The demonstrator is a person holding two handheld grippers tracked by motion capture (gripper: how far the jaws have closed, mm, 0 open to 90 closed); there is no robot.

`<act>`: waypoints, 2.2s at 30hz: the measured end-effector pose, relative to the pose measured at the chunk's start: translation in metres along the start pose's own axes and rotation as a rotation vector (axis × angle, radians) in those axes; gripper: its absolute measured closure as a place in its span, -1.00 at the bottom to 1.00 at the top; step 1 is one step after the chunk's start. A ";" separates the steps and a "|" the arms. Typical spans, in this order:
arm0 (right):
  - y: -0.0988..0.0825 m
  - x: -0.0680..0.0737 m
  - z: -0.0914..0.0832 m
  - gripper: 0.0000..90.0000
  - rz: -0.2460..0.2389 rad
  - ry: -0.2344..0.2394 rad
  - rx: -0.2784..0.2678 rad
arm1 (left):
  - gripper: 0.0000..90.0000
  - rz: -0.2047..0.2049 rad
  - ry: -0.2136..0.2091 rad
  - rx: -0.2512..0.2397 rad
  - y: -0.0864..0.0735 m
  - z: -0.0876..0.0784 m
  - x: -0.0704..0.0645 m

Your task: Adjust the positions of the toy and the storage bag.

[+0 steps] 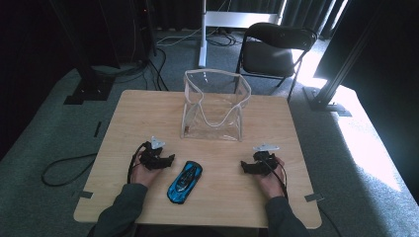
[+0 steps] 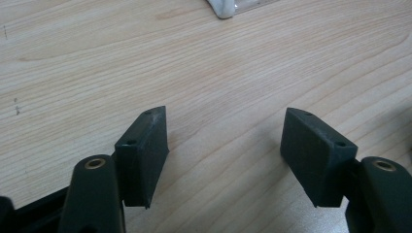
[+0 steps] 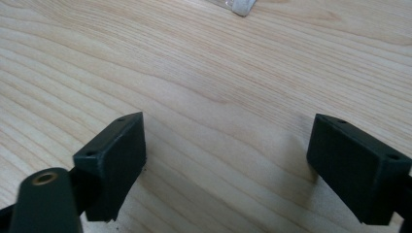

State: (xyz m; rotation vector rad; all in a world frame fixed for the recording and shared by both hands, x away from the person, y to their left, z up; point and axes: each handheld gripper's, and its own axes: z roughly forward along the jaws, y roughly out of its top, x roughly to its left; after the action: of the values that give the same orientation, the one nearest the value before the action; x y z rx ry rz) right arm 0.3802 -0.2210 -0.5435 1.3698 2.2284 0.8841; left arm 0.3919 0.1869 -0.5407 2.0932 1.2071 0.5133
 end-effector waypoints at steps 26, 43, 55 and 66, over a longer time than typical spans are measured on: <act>0.029 -0.002 0.000 0.42 -0.059 0.073 -0.066 | 0.03 0.026 -0.001 -0.019 0.030 0.006 0.001; 0.069 -0.013 0.001 0.63 -0.065 0.053 -0.131 | 0.32 0.055 -0.002 -0.046 0.074 0.022 -0.003; 0.094 -0.018 0.011 0.90 -0.041 0.067 -0.160 | 0.44 0.044 0.010 -0.061 0.089 0.031 -0.006; 0.094 -0.016 0.010 0.93 -0.072 0.069 -0.155 | 0.55 0.092 0.034 -0.118 0.103 0.026 -0.014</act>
State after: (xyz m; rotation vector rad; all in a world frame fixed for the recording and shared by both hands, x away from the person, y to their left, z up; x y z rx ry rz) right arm 0.4553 -0.2013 -0.4871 1.1991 2.1928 1.0695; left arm 0.4638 0.1292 -0.4867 2.0530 1.0763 0.6486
